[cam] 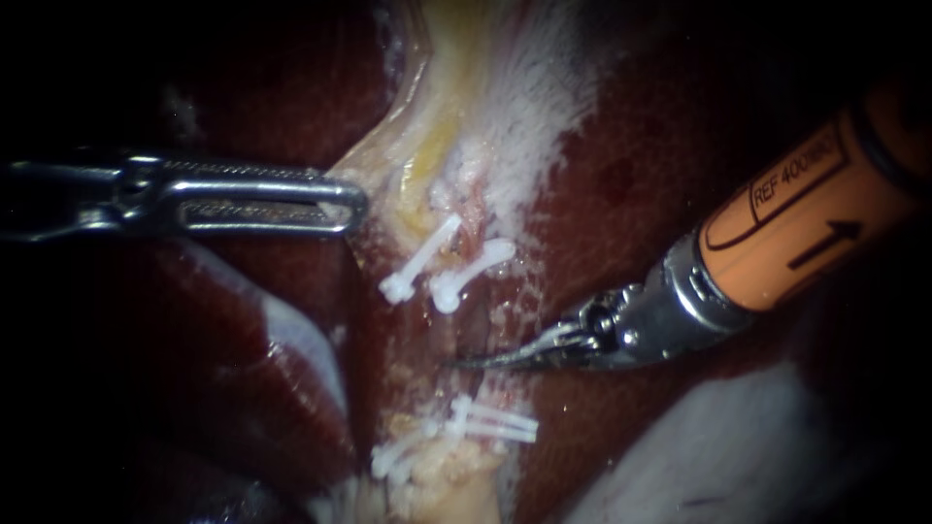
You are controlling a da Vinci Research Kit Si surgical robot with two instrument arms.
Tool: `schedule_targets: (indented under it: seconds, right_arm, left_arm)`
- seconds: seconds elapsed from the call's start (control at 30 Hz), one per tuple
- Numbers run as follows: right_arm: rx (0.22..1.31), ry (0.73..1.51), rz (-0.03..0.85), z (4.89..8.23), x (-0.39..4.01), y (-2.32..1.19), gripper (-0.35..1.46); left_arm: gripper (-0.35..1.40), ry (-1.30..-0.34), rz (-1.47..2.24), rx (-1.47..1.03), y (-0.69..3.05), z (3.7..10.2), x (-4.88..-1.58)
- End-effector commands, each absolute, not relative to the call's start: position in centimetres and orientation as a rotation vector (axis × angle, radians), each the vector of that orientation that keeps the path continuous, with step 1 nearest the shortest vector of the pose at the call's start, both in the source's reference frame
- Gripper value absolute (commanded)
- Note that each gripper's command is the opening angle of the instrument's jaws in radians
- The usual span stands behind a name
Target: Go back from the cut right tube
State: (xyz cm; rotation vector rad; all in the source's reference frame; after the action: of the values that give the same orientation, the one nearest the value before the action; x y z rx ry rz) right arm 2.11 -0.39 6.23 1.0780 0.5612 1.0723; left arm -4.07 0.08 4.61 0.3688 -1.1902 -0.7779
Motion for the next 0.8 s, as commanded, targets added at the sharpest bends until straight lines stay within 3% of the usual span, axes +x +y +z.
schedule_targets:
  seconds: [0.03,0.2,0.37,0.67,0.8]
  right_arm:
    - [1.076,0.563,1.075,6.24,2.11,-0.39,0.78]
    - [1.079,0.565,1.074,6.23,2.09,-0.39,0.91]
    - [1.045,0.606,1.015,6.21,1.95,-0.39,1.06]
    - [0.901,0.755,0.78,6.17,1.61,-0.35,1.2]
    - [0.781,0.828,0.612,6.17,1.53,-0.26,1.26]
  left_arm:
    - [-0.27,-1.19,-0.778,0.369,0.08,4.61,-4.07]
    - [-0.27,-1.19,-0.778,0.368,0.07,4.61,-4.07]
    - [-0.25,-1.19,-0.777,0.368,0.07,4.63,-4.06]
    - [-0.25,-1.19,-0.776,0.368,0.07,4.64,-4.06]
    - [-0.25,-1.191,-0.776,0.368,0.07,4.66,-4.05]
